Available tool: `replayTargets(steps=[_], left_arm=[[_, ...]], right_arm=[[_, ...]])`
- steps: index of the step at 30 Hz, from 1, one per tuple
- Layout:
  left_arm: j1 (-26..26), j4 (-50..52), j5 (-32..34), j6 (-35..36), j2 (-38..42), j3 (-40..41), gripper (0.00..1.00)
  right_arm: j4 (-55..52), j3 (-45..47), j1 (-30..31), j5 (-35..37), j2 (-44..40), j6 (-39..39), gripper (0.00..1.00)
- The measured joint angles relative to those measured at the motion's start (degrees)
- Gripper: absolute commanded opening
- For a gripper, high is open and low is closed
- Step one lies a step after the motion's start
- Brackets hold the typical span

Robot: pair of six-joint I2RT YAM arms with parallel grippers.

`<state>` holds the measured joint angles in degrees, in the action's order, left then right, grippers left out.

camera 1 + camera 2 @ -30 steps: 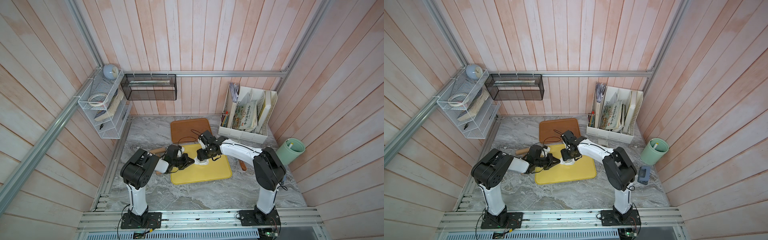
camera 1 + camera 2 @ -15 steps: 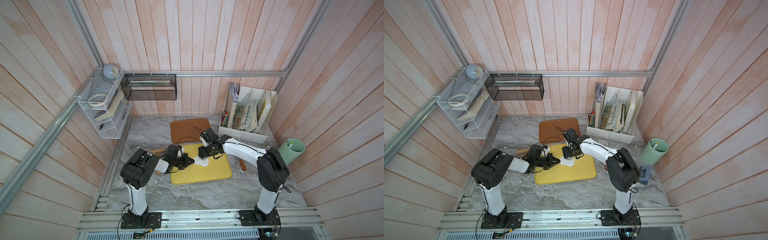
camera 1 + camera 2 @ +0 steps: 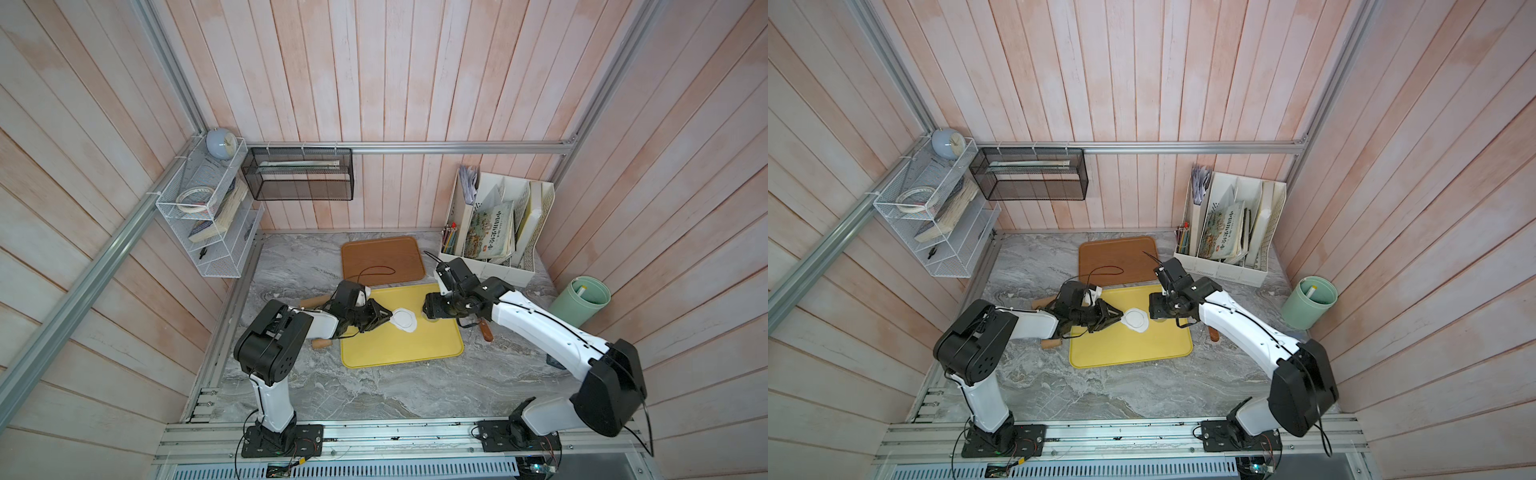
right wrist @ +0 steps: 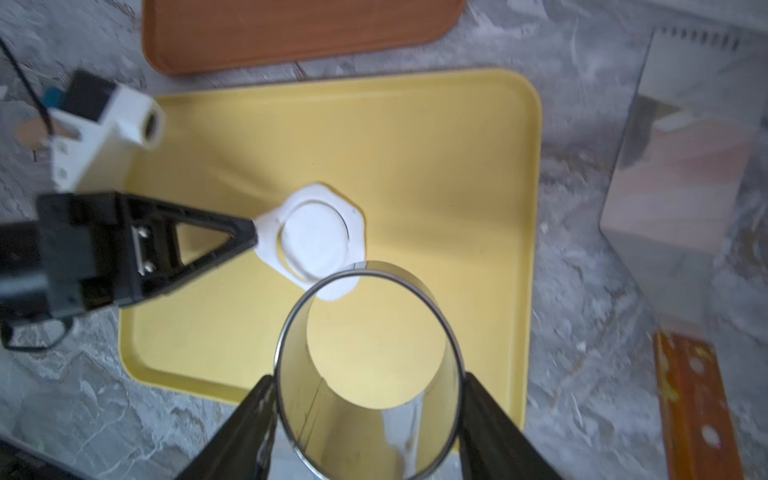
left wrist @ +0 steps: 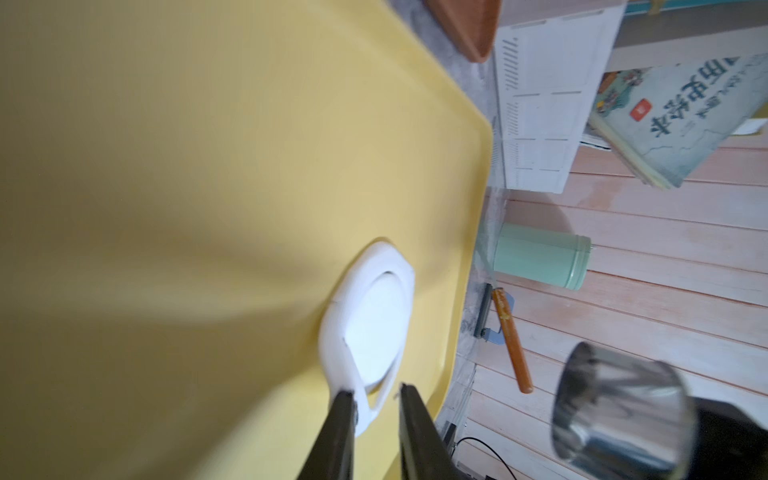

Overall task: Roll out the dumpling wrappers from the dough
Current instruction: Place the dumpling mold at the center of the board.

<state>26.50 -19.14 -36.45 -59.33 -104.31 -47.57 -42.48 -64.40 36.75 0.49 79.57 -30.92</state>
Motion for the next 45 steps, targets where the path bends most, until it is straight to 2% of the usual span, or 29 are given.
replayTargets(steps=[8,14,21,26,31,35,40,45], left_arm=[[0.0,1.4,0.5,0.2,4.5,-3.8,0.29],[0.0,1.8,0.4,0.5,3.4,-3.7,0.29],[0.0,2.5,0.4,1.1,0.8,-3.7,0.29],[0.0,3.3,0.4,1.7,0.8,-3.7,0.29],[0.0,3.4,0.4,2.0,0.8,-3.8,0.29],[0.0,4.5,0.3,2.1,0.8,-4.4,0.29],[0.2,4.6,0.0,2.1,0.8,-6.2,0.29],[0.9,4.5,-0.7,1.4,0.1,-8.3,0.29]], right_arm=[[-10.0,17.7,1.6,-0.1,-18.1,-14.4,0.46],[-11.5,24.9,1.3,3.2,-21.7,-21.2,0.48],[-11.3,28.1,-0.6,8.7,-21.3,-26.1,0.64],[-10.2,31.2,-5.0,10.0,-22.2,-27.6,0.76],[-9.8,32.3,-9.3,10.1,-23.9,-27.5,0.88],[-11.6,28.8,-9.6,10.1,-23.8,-27.3,0.90],[-8.6,21.3,-9.3,8.5,-25.1,-22.4,0.83],[7.7,19.9,-7.5,0.7,-21.1,-8.9,0.74]])
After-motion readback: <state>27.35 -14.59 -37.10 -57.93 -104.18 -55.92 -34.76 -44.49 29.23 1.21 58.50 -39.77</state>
